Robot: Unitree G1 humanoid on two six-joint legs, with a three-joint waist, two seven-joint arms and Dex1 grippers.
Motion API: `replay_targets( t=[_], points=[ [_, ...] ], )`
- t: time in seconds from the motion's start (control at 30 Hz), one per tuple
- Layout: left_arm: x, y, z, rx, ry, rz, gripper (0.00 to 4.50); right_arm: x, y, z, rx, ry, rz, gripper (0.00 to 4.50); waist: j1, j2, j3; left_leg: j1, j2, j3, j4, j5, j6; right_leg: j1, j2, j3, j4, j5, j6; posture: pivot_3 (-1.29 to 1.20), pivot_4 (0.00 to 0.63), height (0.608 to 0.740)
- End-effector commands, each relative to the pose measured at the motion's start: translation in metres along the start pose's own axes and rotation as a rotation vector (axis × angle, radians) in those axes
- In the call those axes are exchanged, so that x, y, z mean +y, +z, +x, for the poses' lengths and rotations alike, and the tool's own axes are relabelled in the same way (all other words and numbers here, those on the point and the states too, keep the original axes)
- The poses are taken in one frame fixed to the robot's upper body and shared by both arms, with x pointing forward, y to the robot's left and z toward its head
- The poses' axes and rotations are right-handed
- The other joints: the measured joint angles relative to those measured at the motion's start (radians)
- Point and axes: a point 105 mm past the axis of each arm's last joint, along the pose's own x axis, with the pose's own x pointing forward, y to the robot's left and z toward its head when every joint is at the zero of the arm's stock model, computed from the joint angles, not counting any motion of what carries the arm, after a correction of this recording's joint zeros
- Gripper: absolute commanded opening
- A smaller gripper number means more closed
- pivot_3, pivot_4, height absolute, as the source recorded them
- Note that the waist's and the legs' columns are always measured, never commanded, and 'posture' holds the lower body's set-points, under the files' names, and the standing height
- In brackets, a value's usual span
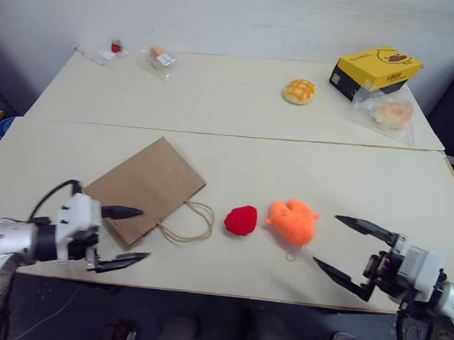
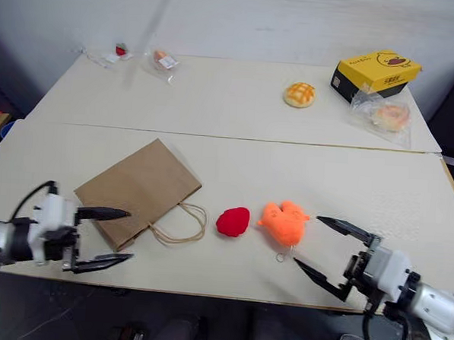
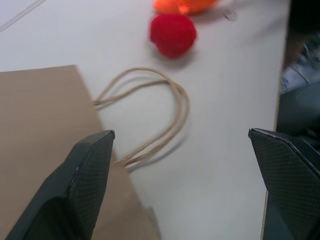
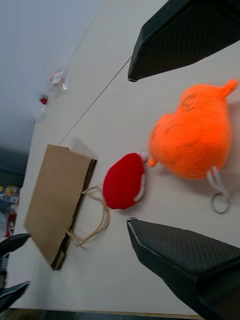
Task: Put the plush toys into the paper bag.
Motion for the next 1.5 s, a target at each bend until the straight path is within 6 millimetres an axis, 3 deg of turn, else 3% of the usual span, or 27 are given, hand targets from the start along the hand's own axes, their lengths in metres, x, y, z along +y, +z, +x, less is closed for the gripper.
replay_targets(
  t=[0.03, 0.17, 0.37, 0.53, 0.9, 1.33, 1.5],
  points=[
    [0.006, -0.002, 0.022, 0.004, -0.025, 0.052, 4.50, 0.003, 0.010, 0.014, -0.041, 0.022, 0.011, 4.47, 0.001, 0.000, 0.000, 0.000, 0.000, 0.000, 0.000, 0.000, 0.000, 0.000, 0.000, 0.000, 0.000, 0.000, 0.000, 0.00, 0.150, 0.740],
    [0.012, 0.006, 0.048, -0.048, -0.065, 0.031, 4.50, 0.004, 0.009, 0.021, -0.046, 0.033, 0.027, 4.47, 0.001, 0.000, 0.000, 0.000, 0.000, 0.000, 0.001, 0.000, 0.001, 0.000, 0.000, 0.000, 0.001, 0.001, 0.001, 0.00, 0.150, 0.740],
    [0.027, 0.019, 0.071, -0.045, -0.075, -0.211, 4.50, 0.004, 0.011, 0.026, -0.043, 0.025, 0.048, 4.47, 0.001, -0.001, 0.000, -0.001, 0.000, 0.000, 0.002, 0.001, 0.000, 0.000, 0.001, 0.000, 0.002, 0.001, 0.002, 0.00, 0.150, 0.740],
    [0.033, 0.024, 0.083, -0.036, -0.094, -0.278, 4.50, 0.005, 0.017, 0.030, -0.043, 0.010, 0.045, 4.47, 0.000, -0.001, 0.000, -0.001, 0.000, 0.000, 0.003, 0.001, -0.001, 0.000, 0.002, 0.001, 0.002, 0.001, 0.002, 0.00, 0.150, 0.740],
    [0.027, 0.019, 0.105, -0.015, -0.161, -0.318, 4.50, 0.010, 0.021, 0.028, -0.023, -0.018, 0.049, 4.47, 0.003, -0.002, 0.001, -0.001, 0.000, 0.000, 0.005, 0.003, -0.004, 0.000, 0.002, 0.001, 0.003, 0.001, 0.002, 0.00, 0.150, 0.740],
    [0.037, 0.022, 0.130, -0.075, -0.182, -0.397, 4.50, 0.012, 0.014, 0.018, 0.010, -0.060, 0.044, 4.47, 0.004, -0.002, 0.001, -0.002, 0.000, 0.000, 0.007, 0.003, -0.004, 0.000, 0.002, 0.001, 0.004, 0.001, 0.003, 0.00, 0.150, 0.740],
    [0.028, 0.011, 0.140, -0.010, -0.226, -0.432, 4.50, 0.013, 0.008, 0.013, 0.018, -0.077, 0.047, 4.47, 0.004, -0.002, 0.001, -0.002, 0.000, 0.000, 0.008, 0.003, -0.004, 0.000, 0.003, 0.002, 0.005, 0.001, 0.003, 0.00, 0.150, 0.740]
  ],
)
